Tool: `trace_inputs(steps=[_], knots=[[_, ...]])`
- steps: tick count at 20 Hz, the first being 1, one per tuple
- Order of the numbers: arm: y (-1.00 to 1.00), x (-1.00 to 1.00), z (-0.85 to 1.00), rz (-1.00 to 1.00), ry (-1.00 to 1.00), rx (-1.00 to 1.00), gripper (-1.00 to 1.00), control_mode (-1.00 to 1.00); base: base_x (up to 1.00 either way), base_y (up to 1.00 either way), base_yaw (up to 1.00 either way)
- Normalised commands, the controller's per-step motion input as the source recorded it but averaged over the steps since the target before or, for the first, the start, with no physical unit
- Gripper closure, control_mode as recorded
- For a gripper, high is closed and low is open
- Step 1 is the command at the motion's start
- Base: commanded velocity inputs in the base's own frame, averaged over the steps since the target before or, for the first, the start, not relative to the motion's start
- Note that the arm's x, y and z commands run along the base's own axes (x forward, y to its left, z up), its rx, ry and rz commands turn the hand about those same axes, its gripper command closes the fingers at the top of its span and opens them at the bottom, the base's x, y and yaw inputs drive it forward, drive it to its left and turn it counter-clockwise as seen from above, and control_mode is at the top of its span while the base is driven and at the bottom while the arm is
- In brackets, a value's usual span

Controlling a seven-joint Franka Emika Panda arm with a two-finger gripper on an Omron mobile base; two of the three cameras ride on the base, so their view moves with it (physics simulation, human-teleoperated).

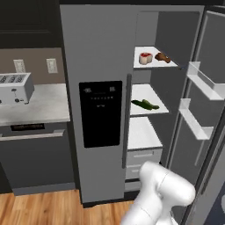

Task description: Gather the cucumber and squash from the fridge and place them on a tray on the dining counter. Then gather the steak and chicken drumstick from the fridge and place them on the other tray.

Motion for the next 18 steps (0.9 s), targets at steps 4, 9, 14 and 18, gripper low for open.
trace_inputs(steps=[4,9,14,18], knots=[[0.97,-0.35,0.6,-0.19,-0.21,-0.28,-1.0,-1.0,0.0,0.0,0.0],[0.93,0.28,0.6,-0.11,0.15,-0.3,-1.0,-1.0,0.0,0.0,0.0],[0.26,0.62,0.42,-0.15,0.35,-0.15,-1.0,-1.0,0.0,0.0,0.0],[0.0,0.34,0.24,-0.33,0.3,-0.09,-1.0,-1.0,0.0,0.0,0.0]])
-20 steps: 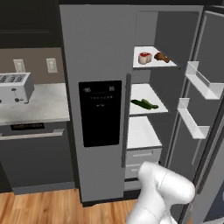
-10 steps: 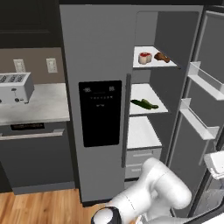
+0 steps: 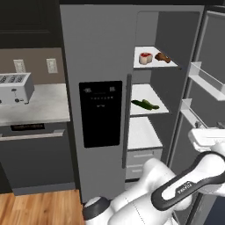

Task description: Gather the cucumber and squash from the fridge and place them on a tray on the dining counter. Then gather the steak and chicken drumstick from the fridge and place them on the other tray.

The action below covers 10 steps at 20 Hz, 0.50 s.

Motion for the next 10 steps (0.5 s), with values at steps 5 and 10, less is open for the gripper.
trace_inputs(steps=[5,10], knots=[[0.0,0.09,0.39,-0.38,0.32,-0.03,-1.0,-1.0,0.0,0.0,0.0],[0.15,0.0,0.4,-0.2,0.21,-0.1,-1.0,-1.0,0.0,0.0,0.0]])
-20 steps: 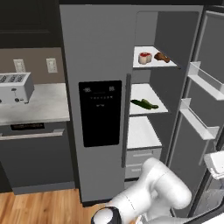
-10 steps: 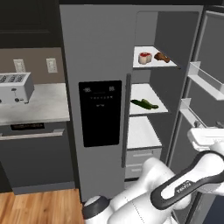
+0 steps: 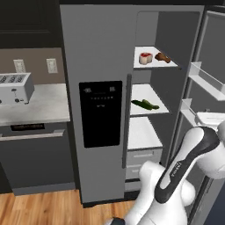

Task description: Gather the cucumber and squash from the fridge and place them on a tray on the dining counter. Then gather the steak and chicken drumstick from the fridge and place them on the other tray.

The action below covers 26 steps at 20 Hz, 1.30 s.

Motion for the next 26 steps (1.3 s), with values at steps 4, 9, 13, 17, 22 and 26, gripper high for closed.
trace_inputs(steps=[4,9,13,17,22,26], knots=[[0.08,0.0,0.53,-0.02,0.17,-0.09,-1.0,-1.0,0.0,0.0,0.0],[0.01,0.0,0.22,0.02,0.37,-0.04,-1.0,-1.0,0.0,0.0,0.0],[0.2,0.0,0.01,0.0,0.46,-0.04,-1.0,-1.0,0.0,0.0,0.0],[0.48,-0.13,0.0,0.0,0.46,-0.12,-1.0,-1.0,0.0,0.0,0.0],[0.12,-0.39,-0.04,0.0,0.09,-0.01,-1.0,-1.0,0.0,0.0,0.0],[0.0,-0.42,-0.06,0.0,0.02,0.03,-1.0,-1.0,0.0,0.0,0.0]])
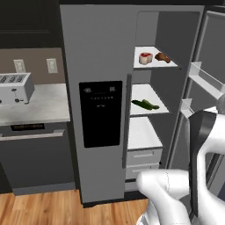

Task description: Gather the cucumber and squash from the fridge and place them on a tray on the dining counter. Then gather the steak and chicken drumstick from the fridge and place them on the other tray.

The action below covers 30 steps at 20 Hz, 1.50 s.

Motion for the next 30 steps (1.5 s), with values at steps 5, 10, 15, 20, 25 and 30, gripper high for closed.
trace_inputs(steps=[5,10,15,20,25,30], knots=[[0.05,-0.12,-0.06,0.0,0.1,0.02,-1.0,-1.0,0.0,0.0,0.0],[0.26,0.0,-0.21,0.0,0.08,0.04,-1.0,-1.0,0.0,0.0,0.0],[0.45,0.0,-0.31,0.0,0.0,0.07,-1.0,-1.0,0.0,0.0,0.0],[0.34,0.14,-0.29,0.0,-0.04,0.07,-1.0,-1.0,0.0,0.0,0.0],[0.22,0.3,-0.06,0.0,-0.03,0.04,-1.0,-1.0,0.0,0.0,0.0],[0.0,0.21,0.0,0.0,0.05,0.02,-1.0,-1.0,0.0,0.0,0.0]])
